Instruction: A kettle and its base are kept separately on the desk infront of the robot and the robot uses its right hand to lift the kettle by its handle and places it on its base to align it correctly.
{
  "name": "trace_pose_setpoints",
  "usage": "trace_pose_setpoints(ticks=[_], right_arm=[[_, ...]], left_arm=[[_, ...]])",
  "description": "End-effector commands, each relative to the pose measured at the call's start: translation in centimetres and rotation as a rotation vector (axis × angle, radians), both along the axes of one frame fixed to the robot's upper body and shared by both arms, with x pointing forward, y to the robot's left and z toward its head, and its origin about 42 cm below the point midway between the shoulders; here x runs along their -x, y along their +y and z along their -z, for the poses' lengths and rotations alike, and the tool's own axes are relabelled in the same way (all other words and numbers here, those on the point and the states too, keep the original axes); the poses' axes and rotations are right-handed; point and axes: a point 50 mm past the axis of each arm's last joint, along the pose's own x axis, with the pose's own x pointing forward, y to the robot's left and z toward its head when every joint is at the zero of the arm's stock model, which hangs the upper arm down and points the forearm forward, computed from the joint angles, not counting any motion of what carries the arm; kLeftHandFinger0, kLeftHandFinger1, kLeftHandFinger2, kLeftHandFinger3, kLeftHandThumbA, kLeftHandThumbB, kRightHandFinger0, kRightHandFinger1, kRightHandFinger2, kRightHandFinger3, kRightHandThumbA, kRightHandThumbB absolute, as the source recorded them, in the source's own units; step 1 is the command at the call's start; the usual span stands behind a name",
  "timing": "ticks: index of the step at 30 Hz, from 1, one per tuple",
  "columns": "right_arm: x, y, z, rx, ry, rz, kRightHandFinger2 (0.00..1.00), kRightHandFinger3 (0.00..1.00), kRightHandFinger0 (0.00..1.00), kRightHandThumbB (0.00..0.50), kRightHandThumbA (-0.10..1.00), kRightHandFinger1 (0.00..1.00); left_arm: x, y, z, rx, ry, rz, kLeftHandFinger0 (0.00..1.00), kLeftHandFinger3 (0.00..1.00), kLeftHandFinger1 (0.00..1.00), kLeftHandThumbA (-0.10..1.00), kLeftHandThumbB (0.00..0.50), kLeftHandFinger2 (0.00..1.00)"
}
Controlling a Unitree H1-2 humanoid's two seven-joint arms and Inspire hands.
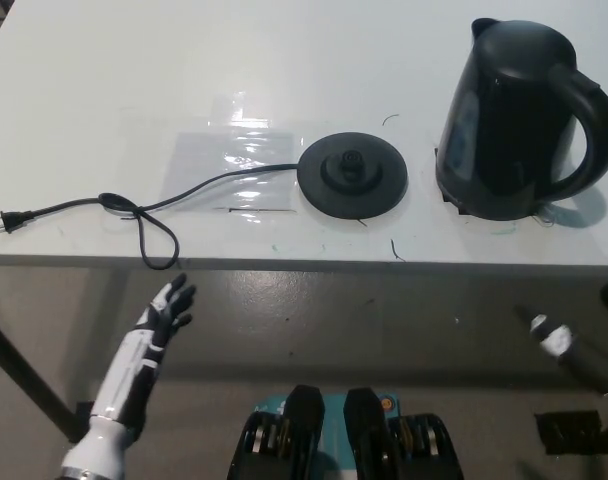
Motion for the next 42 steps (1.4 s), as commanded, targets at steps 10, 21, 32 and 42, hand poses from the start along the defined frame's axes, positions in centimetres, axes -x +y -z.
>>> trace_pose_setpoints(ticks=[10,21,32,42], right_arm=[[-2.8,-3.7,-7.9,-0.011,-0.126,0.082,1.0,1.0,1.0,0.301,1.0,1.0],[-10.4,-2.2,-11.3,-0.067,0.045,-0.028,1.0,1.0,1.0,0.396,1.0,1.0],[-15.0,-1.4,-11.3,-0.08,0.17,-0.043,1.0,1.0,1.0,0.399,1.0,1.0],[-17.5,-1.6,-10.1,-0.116,0.247,-0.048,1.0,1.0,1.0,0.377,1.0,1.0]], left_arm=[[-0.6,-1.9,-1.1,-0.007,-0.082,0.066,1.0,1.0,1.0,1.0,0.144,1.0],[-0.5,-1.0,-0.7,-0.009,-0.072,0.043,1.0,1.0,1.0,1.0,0.149,1.0],[-0.3,-1.5,-0.1,-0.006,-0.054,0.048,1.0,1.0,1.0,1.0,0.129,1.0],[-0.2,-1.1,-0.2,-0.006,-0.057,0.041,1.0,1.0,1.0,1.0,0.136,1.0]])
